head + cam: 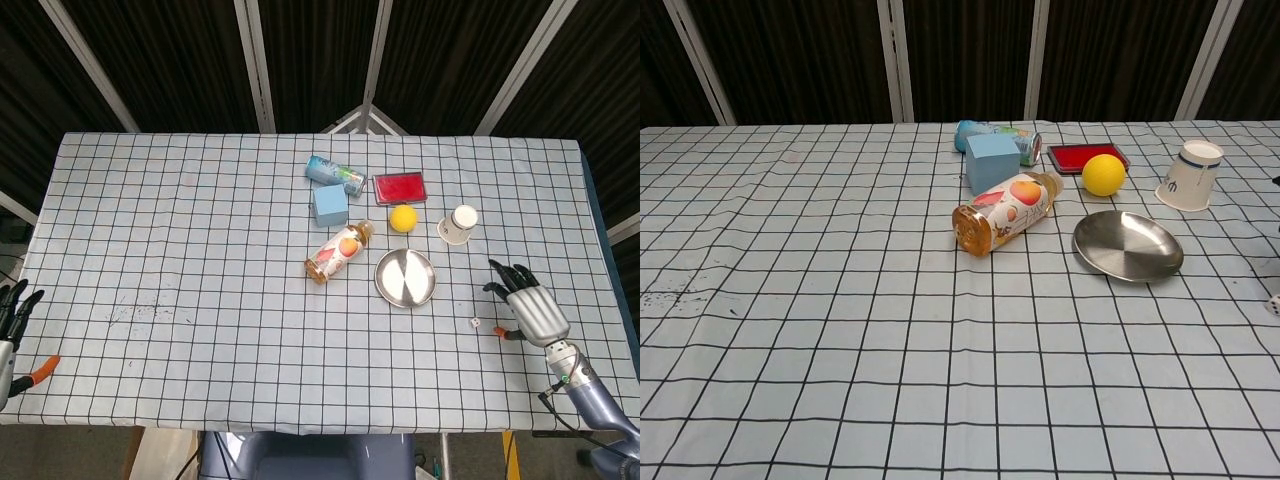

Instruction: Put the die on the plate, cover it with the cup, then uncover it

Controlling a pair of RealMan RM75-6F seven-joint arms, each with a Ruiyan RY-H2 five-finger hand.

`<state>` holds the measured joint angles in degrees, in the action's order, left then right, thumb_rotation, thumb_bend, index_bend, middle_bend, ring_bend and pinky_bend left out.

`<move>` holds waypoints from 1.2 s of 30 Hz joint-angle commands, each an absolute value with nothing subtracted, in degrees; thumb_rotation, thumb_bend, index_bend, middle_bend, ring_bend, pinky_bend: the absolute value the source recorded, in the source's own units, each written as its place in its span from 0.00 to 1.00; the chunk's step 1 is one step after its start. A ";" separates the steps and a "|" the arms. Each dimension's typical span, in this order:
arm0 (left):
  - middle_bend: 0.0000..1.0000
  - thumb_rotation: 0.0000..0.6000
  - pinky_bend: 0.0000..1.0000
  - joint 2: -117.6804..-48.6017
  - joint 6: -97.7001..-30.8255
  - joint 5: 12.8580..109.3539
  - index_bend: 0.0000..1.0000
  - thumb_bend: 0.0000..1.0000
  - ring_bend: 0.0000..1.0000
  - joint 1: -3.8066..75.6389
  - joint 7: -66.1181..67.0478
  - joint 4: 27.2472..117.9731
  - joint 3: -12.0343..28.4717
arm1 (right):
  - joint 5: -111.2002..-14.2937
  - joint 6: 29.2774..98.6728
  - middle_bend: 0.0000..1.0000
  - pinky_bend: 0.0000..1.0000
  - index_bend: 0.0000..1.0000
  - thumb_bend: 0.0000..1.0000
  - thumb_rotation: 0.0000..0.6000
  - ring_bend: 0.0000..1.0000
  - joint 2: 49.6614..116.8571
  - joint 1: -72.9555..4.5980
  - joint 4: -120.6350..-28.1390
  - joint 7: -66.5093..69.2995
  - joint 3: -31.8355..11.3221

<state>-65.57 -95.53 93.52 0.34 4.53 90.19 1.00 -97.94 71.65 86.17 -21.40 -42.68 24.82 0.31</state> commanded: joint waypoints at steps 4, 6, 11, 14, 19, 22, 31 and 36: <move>0.00 1.00 0.02 -65.72 -95.18 93.26 0.10 0.26 0.00 0.41 5.06 90.43 1.06 | -99.76 72.42 0.06 0.10 0.36 0.15 1.00 0.14 88.37 -21.95 -39.62 27.29 2.65; 0.00 1.00 0.02 -65.77 -95.26 93.29 0.10 0.26 0.00 0.39 5.17 90.50 1.09 | -99.96 72.59 0.06 0.10 0.37 0.16 1.00 0.14 88.70 -21.95 -39.04 27.78 3.04; 0.00 1.00 0.02 -66.00 -95.15 93.16 0.10 0.26 0.00 0.37 5.77 90.61 1.14 | -99.92 73.28 0.06 0.10 0.42 0.20 1.00 0.14 89.48 -21.94 -37.53 29.21 3.55; 0.00 1.00 0.02 -66.12 -94.85 93.04 0.10 0.26 0.00 0.46 6.20 90.69 1.16 | -99.64 73.10 0.07 0.10 0.44 0.23 1.00 0.14 89.83 -22.10 -36.81 29.92 3.67; 0.00 1.00 0.02 -66.28 -94.74 93.00 0.10 0.26 0.00 0.47 6.77 90.81 1.17 | -99.43 72.49 0.07 0.10 0.44 0.24 1.00 0.14 90.60 -22.38 -35.45 30.29 4.12; 0.00 1.00 0.02 -66.39 -94.76 92.87 0.10 0.26 0.00 0.40 7.18 90.87 1.21 | -99.42 72.02 0.07 0.10 0.44 0.24 1.00 0.14 91.05 -22.61 -34.60 30.65 4.48; 0.00 1.00 0.02 -66.87 -94.39 92.79 0.10 0.26 0.00 0.47 8.59 91.10 1.19 | -99.31 72.59 0.07 0.10 0.47 0.25 1.00 0.14 92.04 -22.99 -32.70 31.71 4.94; 0.00 1.00 0.02 -67.00 -94.39 92.86 0.10 0.26 0.00 0.38 9.12 91.25 1.07 | -99.17 72.53 0.09 0.10 0.49 0.25 1.00 0.17 92.42 -23.16 -31.90 31.91 5.11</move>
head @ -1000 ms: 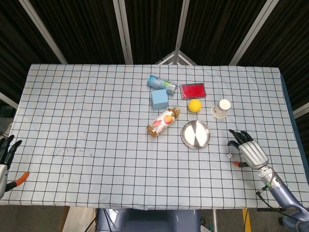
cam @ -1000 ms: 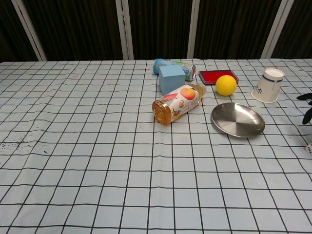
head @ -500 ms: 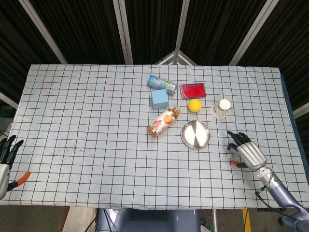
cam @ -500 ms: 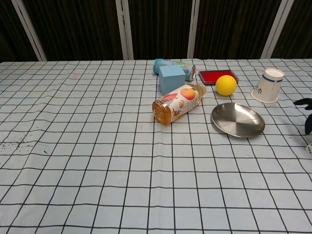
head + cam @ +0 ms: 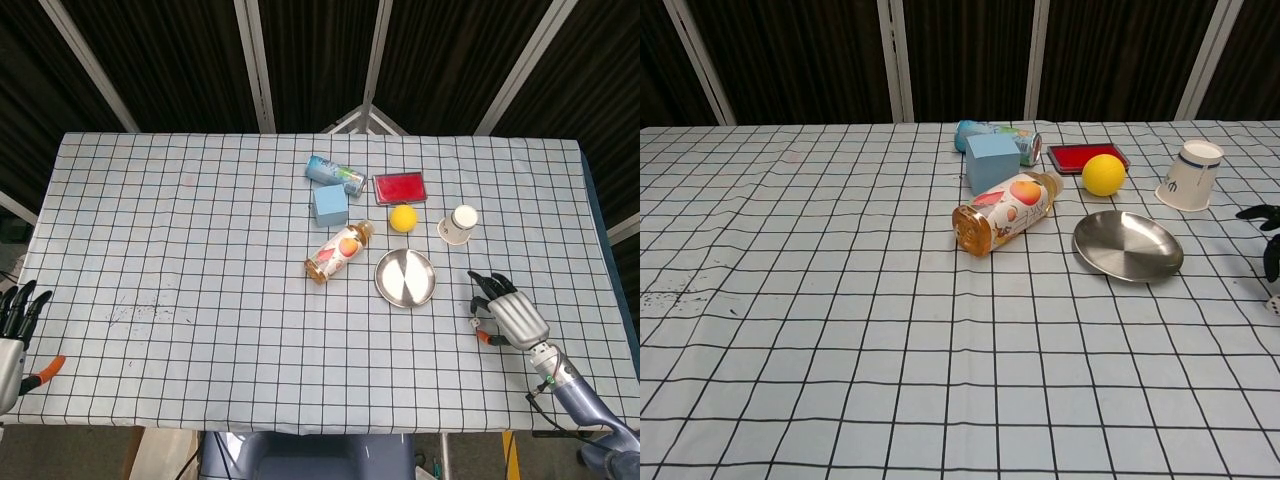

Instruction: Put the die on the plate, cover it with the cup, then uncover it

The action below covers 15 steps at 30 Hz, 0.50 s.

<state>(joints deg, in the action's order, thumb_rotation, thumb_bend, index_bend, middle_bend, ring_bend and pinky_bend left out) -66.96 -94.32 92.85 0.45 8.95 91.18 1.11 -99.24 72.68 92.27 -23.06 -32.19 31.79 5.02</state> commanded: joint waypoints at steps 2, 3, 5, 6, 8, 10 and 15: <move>0.00 1.00 0.02 -67.09 -94.63 93.02 0.10 0.26 0.00 0.25 9.46 91.29 1.01 | -99.14 72.33 0.09 0.10 0.49 0.25 1.00 0.17 92.54 -23.27 -31.66 32.22 5.23; 0.00 1.00 0.02 -67.17 -94.76 93.10 0.10 0.26 0.00 0.18 9.65 91.31 0.99 | -99.13 72.20 0.09 0.10 0.49 0.25 1.00 0.17 92.65 -23.33 -31.42 32.33 5.31; 0.00 1.00 0.02 -67.32 -94.83 93.12 0.10 0.26 0.00 0.11 9.98 91.34 0.97 | -99.08 72.10 0.09 0.10 0.49 0.25 1.00 0.17 92.91 -23.40 -30.95 32.56 5.43; 0.00 1.00 0.02 -67.39 -94.76 93.07 0.10 0.26 0.00 0.12 10.15 91.37 0.97 | -99.04 72.02 0.09 0.10 0.49 0.25 1.00 0.17 93.07 -23.42 -30.74 32.78 5.50; 0.00 1.00 0.02 -67.50 -94.57 92.95 0.10 0.26 0.00 0.17 10.45 91.46 1.00 | -99.07 72.01 0.09 0.10 0.49 0.25 1.00 0.17 93.38 -23.44 -30.26 33.13 5.69; 0.00 1.00 0.02 -67.61 -94.38 92.91 0.10 0.26 0.00 0.23 10.78 91.50 0.99 | -99.12 72.02 0.09 0.10 0.49 0.26 1.00 0.17 93.70 -23.45 -29.68 33.26 5.88; 0.00 1.00 0.02 -67.81 -94.09 93.07 0.10 0.26 0.00 0.32 11.43 91.55 0.87 | -99.07 72.03 0.09 0.10 0.50 0.29 1.00 0.17 94.32 -23.55 -28.46 33.75 6.16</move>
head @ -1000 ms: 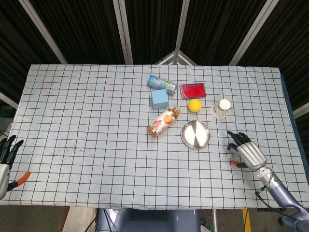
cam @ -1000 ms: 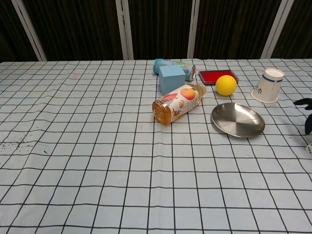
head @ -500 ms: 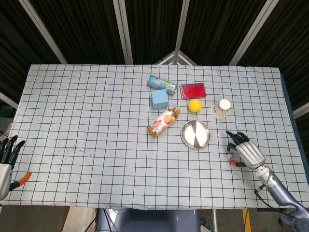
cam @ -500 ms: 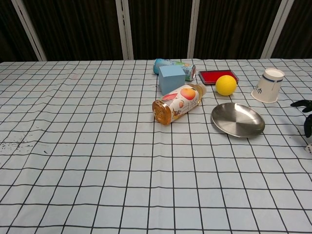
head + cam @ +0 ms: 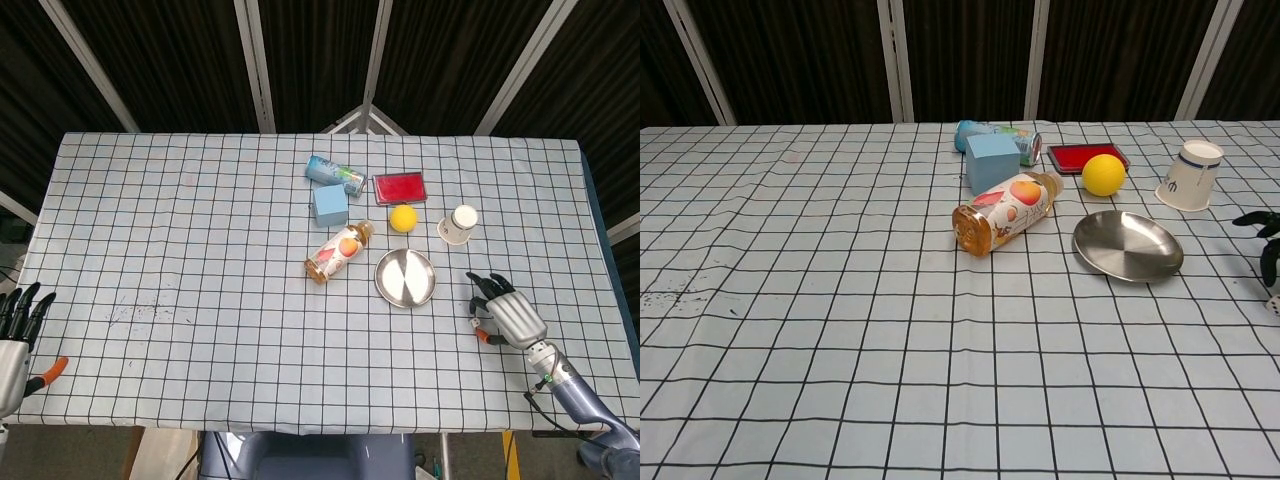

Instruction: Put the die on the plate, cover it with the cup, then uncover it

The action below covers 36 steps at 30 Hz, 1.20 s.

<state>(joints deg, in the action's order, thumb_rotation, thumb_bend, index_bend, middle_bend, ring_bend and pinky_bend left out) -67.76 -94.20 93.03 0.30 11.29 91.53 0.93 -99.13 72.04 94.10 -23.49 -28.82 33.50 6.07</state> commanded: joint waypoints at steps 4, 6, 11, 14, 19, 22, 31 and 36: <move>0.00 1.00 0.02 -67.88 -93.96 92.98 0.10 0.26 0.00 0.33 11.71 91.60 0.88 | -98.97 71.83 0.09 0.10 0.51 0.32 1.00 0.17 94.68 -23.76 -27.61 34.25 6.30; 0.00 1.00 0.02 -67.95 -93.95 92.92 0.10 0.26 0.00 0.33 11.90 91.62 0.92 | -98.98 71.75 0.09 0.10 0.52 0.34 1.00 0.17 94.85 -23.87 -27.21 34.40 6.41; 0.00 1.00 0.02 -68.21 -93.81 92.91 0.10 0.26 0.00 0.40 12.46 91.65 0.95 | -99.01 71.61 0.09 0.10 0.52 0.35 1.00 0.17 95.20 -24.05 -26.44 34.73 6.68; 0.00 1.00 0.02 -68.37 -93.70 92.99 0.10 0.26 0.00 0.45 12.87 91.62 0.91 | -98.96 71.65 0.09 0.10 0.52 0.35 1.00 0.17 95.38 -24.01 -26.10 35.11 6.83; 0.00 1.00 0.02 -68.49 -93.43 92.89 0.10 0.26 0.00 0.55 13.15 91.68 0.94 | -98.91 71.60 0.09 0.10 0.52 0.35 1.00 0.17 95.64 -23.96 -25.49 35.32 7.08; 0.00 1.00 0.02 -68.50 -93.35 92.83 0.10 0.26 0.00 0.57 13.22 91.70 0.96 | -98.81 71.81 0.09 0.10 0.52 0.35 1.00 0.17 95.75 -23.99 -25.24 35.57 7.13; 0.00 1.00 0.02 -68.49 -93.16 92.74 0.10 0.26 0.00 0.68 13.34 91.65 1.03 | -98.90 71.22 0.09 0.10 0.52 0.35 1.00 0.17 96.24 -24.39 -24.88 35.24 7.70; 0.00 1.00 0.02 -68.50 -93.11 92.62 0.10 0.26 0.00 0.71 13.33 91.63 1.11 | -98.80 70.73 0.09 0.10 0.52 0.35 1.00 0.17 96.49 -24.49 -24.61 35.28 7.92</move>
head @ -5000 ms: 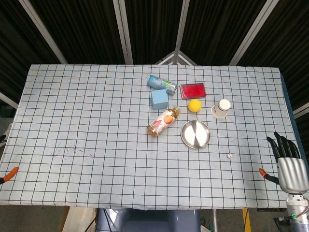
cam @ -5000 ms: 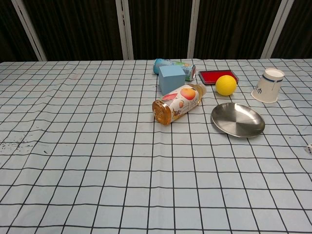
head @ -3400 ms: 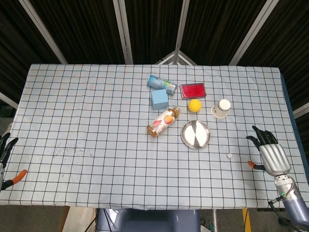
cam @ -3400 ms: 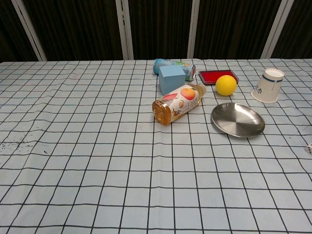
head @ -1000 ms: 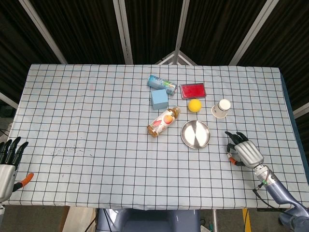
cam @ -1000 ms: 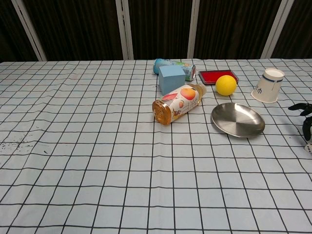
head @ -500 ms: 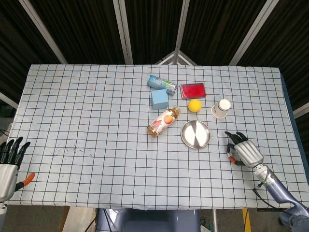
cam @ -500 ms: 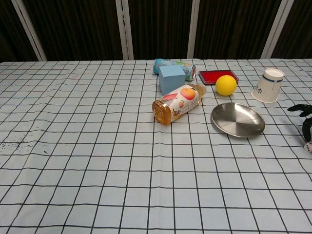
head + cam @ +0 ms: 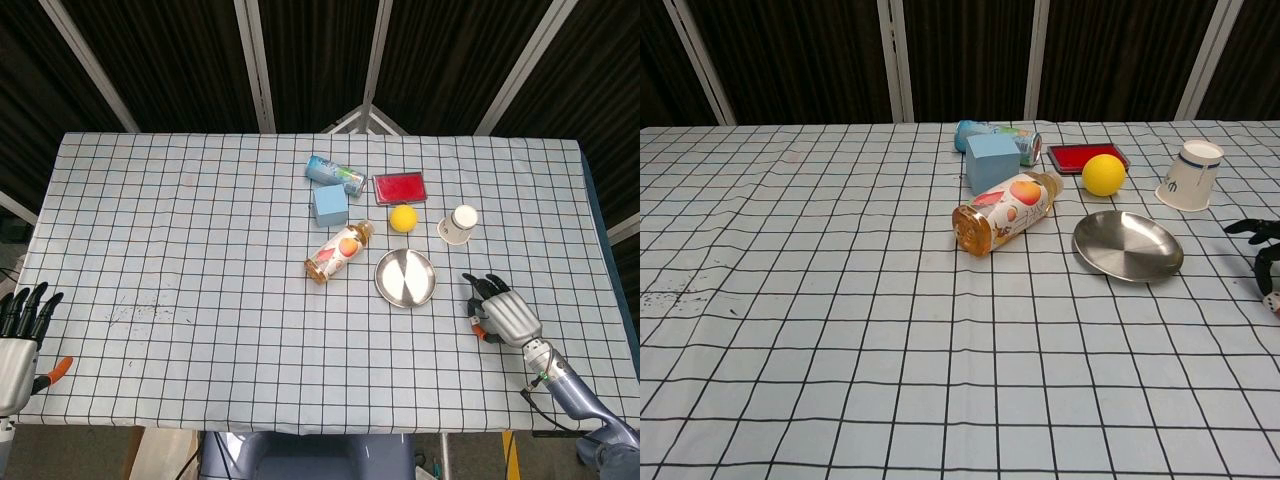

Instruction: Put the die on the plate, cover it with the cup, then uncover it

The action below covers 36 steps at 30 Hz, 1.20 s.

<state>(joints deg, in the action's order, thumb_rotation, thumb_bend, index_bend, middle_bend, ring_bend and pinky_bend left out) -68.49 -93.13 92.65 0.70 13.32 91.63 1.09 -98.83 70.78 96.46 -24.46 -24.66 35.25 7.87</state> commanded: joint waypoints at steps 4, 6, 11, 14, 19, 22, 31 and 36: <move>0.00 1.00 0.02 -68.55 -93.00 92.57 0.10 0.26 0.00 0.75 13.47 91.63 1.11 | -98.78 70.56 0.09 0.10 0.53 0.36 1.00 0.17 96.60 -24.55 -24.44 35.35 8.06; 0.00 1.00 0.02 -68.59 -92.93 92.57 0.10 0.26 0.00 0.78 13.57 91.66 1.10 | -98.73 70.62 0.09 0.10 0.54 0.36 1.00 0.17 96.66 -24.56 -24.37 35.48 8.09; 0.00 1.00 0.02 -68.65 -92.89 92.69 0.10 0.26 0.00 0.81 13.73 91.65 1.04 | -98.63 70.81 0.09 0.10 0.58 0.39 1.00 0.17 96.57 -24.53 -24.24 35.58 8.14; 0.00 1.00 0.02 -68.65 -92.89 92.70 0.10 0.26 0.00 0.81 13.69 91.66 1.03 | -98.58 71.14 0.09 0.10 0.59 0.40 1.00 0.17 96.32 -24.51 -24.36 35.54 8.10; 0.00 1.00 0.02 -68.52 -92.81 92.69 0.10 0.26 0.00 0.84 13.44 91.68 1.01 | -98.27 72.41 0.09 0.10 0.59 0.41 1.00 0.17 95.01 -24.84 -25.73 35.58 7.54; 0.00 1.00 0.02 -68.39 -92.76 92.79 0.10 0.26 0.00 0.89 13.19 91.68 0.95 | -98.26 73.59 0.09 0.10 0.59 0.41 1.00 0.17 93.71 -25.56 -27.66 35.05 7.02; 0.00 1.00 0.02 -67.88 -92.06 92.61 0.10 0.26 0.00 1.26 12.10 91.60 0.96 | -96.57 74.34 0.09 0.10 0.59 0.41 1.00 0.17 86.89 -30.81 -44.14 28.45 2.45; 0.00 1.00 0.02 -67.54 -91.51 92.46 0.10 0.26 0.00 1.54 11.45 91.52 0.97 | -94.74 69.58 0.09 0.10 0.59 0.41 1.00 0.17 85.64 -34.34 -51.37 25.05 0.00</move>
